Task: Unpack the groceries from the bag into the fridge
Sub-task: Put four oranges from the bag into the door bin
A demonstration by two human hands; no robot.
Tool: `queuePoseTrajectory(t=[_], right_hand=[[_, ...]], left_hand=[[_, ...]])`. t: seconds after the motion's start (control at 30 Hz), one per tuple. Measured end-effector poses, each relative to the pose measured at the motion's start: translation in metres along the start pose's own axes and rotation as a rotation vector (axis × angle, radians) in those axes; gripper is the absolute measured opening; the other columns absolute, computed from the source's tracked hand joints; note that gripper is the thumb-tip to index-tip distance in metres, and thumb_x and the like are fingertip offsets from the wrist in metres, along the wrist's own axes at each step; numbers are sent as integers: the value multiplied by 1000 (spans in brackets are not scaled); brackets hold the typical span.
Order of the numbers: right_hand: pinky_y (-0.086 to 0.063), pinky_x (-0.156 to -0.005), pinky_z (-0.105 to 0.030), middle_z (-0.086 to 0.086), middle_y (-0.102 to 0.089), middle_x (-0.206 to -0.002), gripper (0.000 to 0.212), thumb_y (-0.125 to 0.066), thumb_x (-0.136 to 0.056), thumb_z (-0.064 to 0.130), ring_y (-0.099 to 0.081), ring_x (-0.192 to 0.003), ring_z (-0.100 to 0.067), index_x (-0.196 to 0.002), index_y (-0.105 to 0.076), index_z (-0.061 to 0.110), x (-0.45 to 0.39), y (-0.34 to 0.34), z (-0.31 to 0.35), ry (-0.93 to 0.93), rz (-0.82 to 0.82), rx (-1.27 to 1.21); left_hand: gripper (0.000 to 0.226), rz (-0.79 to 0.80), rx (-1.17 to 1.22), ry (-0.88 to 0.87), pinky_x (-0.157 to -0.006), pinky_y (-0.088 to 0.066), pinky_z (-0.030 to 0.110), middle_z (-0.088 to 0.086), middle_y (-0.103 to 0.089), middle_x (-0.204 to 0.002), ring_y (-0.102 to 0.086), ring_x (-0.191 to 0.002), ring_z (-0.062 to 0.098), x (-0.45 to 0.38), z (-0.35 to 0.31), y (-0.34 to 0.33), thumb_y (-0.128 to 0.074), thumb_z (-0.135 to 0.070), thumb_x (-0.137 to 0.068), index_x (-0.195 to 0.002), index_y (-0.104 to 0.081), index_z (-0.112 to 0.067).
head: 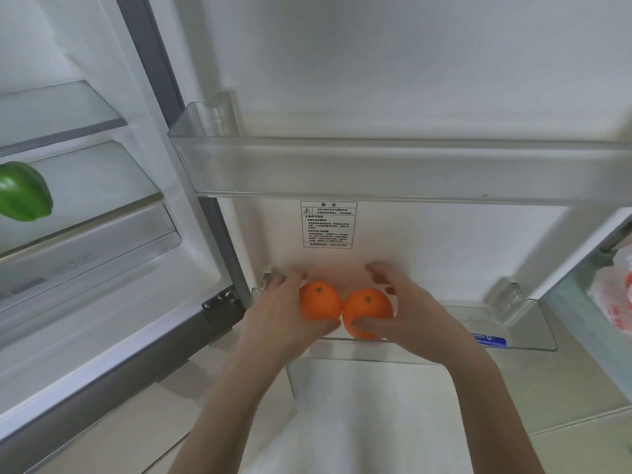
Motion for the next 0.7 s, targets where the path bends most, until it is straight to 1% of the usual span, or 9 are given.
queuePoseTrajectory(t=[0.1,0.17,0.23,0.33,0.43,0.5,0.53,0.63,0.7], right_hand=[[-45,-100,-32,22,-50,-137,73,-78,-82,45,-49,-126,-6,-142,-38,49,14,8,8,44,-85,-6],[-39,-99,-25,24,-49,-139,68,-74,-87,48,-47,-129,-2,-145,-39,46,26,13,11,66,-148,-10],[-37,-98,-21,27,-49,-140,62,-70,-90,51,-47,-130,2,-145,-41,47,39,17,11,79,-220,-7],[-35,-92,-5,31,-51,-138,56,-64,-90,54,-46,-128,10,-142,-44,46,61,20,10,93,-324,-10],[-29,-91,7,34,-52,-136,54,-63,-90,51,-42,-126,19,-141,-48,45,79,20,5,95,-411,-36],[-27,-92,7,34,-52,-135,52,-65,-91,47,-40,-124,23,-140,-49,44,91,21,3,106,-468,-52],[-28,-93,6,34,-52,-135,51,-65,-91,46,-42,-124,23,-140,-50,43,96,22,2,117,-499,-46],[-30,-100,0,30,-53,-135,48,-63,-93,45,-47,-127,14,-139,-53,38,113,29,-4,160,-593,12],[-33,-107,-8,25,-53,-139,46,-64,-97,47,-48,-132,6,-140,-54,36,124,38,-13,161,-647,50]], left_hand=[[78,-90,-49,-29,-95,-44,37,-7,-46,-143,-49,-131,22,10,-1,11,-68,-68,-77,-141,-39,-34],[72,-148,-49,-50,-96,-43,35,-8,-47,-143,-47,-132,19,18,-4,18,-63,-66,-83,-143,-40,-34],[66,-193,-53,-99,-98,-41,34,-9,-47,-144,-45,-133,17,24,-6,22,-59,-64,-89,-144,-41,-33],[58,-221,18,-176,-99,-40,32,-10,-49,-139,-44,-132,16,33,-6,22,-58,-60,-91,-141,-47,-33],[48,-261,73,-291,-92,-44,32,-13,-49,-130,-44,-125,13,42,-10,15,-60,-56,-91,-133,-51,-33],[43,-276,123,-358,-90,-41,29,-16,-49,-126,-44,-116,9,48,-17,10,-60,-53,-93,-130,-53,-31],[43,-288,140,-400,-92,-42,29,-15,-50,-127,-47,-117,10,50,-21,7,-59,-52,-95,-130,-55,-28],[49,-308,139,-514,-103,-45,36,-8,-55,-134,-51,-126,18,54,-40,-5,-57,-50,-95,-134,-57,-22],[48,-320,138,-570,-106,-44,37,-6,-57,-135,-52,-127,20,56,-58,-14,-60,-46,-94,-134,-59,-20]])
Point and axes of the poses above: each hand's wrist, its own x-axis away from the middle knuckle, its own y-axis out of the back of the hand, z = x × y, the point moved 5 cm from there along -x, towards the middle knuckle
